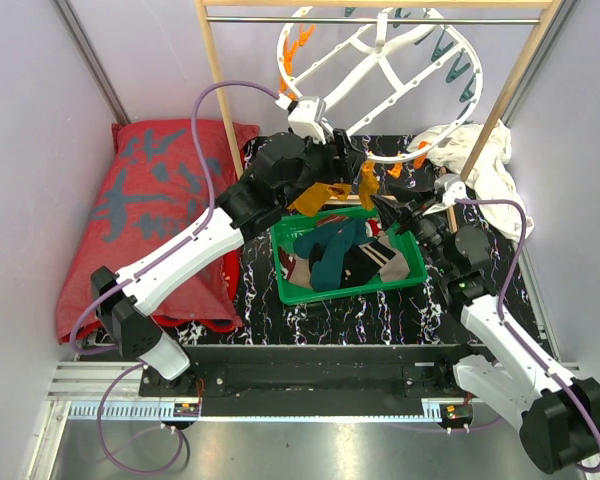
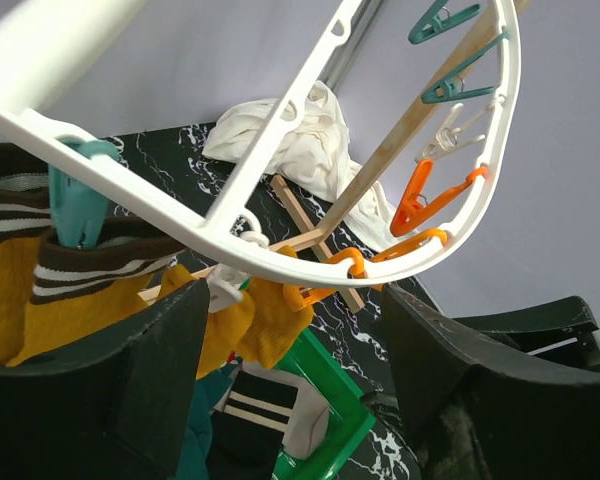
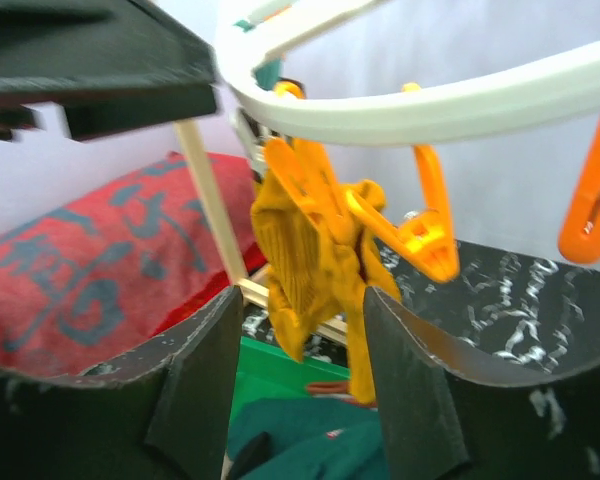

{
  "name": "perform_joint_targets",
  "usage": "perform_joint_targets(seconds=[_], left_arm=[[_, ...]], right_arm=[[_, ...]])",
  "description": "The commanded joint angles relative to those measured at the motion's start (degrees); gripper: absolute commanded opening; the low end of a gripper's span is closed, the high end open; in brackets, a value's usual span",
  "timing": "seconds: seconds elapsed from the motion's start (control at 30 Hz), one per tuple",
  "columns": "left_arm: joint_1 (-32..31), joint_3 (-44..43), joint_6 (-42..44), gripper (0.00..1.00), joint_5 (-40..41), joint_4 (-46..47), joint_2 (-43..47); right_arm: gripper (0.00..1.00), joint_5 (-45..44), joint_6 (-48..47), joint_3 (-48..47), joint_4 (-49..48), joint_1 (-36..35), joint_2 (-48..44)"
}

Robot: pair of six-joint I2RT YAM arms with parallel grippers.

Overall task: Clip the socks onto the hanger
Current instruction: Clamp the sock onto the hanger, then open the clamp at the hanger.

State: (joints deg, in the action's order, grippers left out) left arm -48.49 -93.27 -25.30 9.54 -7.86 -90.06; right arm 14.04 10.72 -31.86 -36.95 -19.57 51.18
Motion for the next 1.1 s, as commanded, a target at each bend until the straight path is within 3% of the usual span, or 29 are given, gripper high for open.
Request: perform_joint_targets(seconds=[0.0, 0.23, 0.37, 0.57, 1.07], left_arm=[[0.68, -1.03, 1.04, 0.73, 0.3, 3.64, 1.47], [1.82, -1.74, 1.66, 0.73, -0.14, 3.46, 0.76], [2.08, -1.74, 1.57, 0.72, -0.31, 3.38, 0.94], [2.26, -1.82, 1.83, 0.72, -0.4, 3.2, 1.12], [2.79, -2.44, 2.19, 0.72, -0.75, 2.67, 0.94]], right_arm=[[0.61, -2.09, -3.25, -1.01, 1.97, 2.43, 1.64], [0.62, 0.01, -5.8, -1.02, 1.71, 9.45, 1.29], [0.6, 6.32, -6.41, -1.45, -0.4, 12.63, 1.73], [0.56, 16.62, -7.29, -5.05, -1.37, 12.63, 4.8], [0.4, 21.38, -8.17, -9.8, -4.89, 12.72, 10.17]])
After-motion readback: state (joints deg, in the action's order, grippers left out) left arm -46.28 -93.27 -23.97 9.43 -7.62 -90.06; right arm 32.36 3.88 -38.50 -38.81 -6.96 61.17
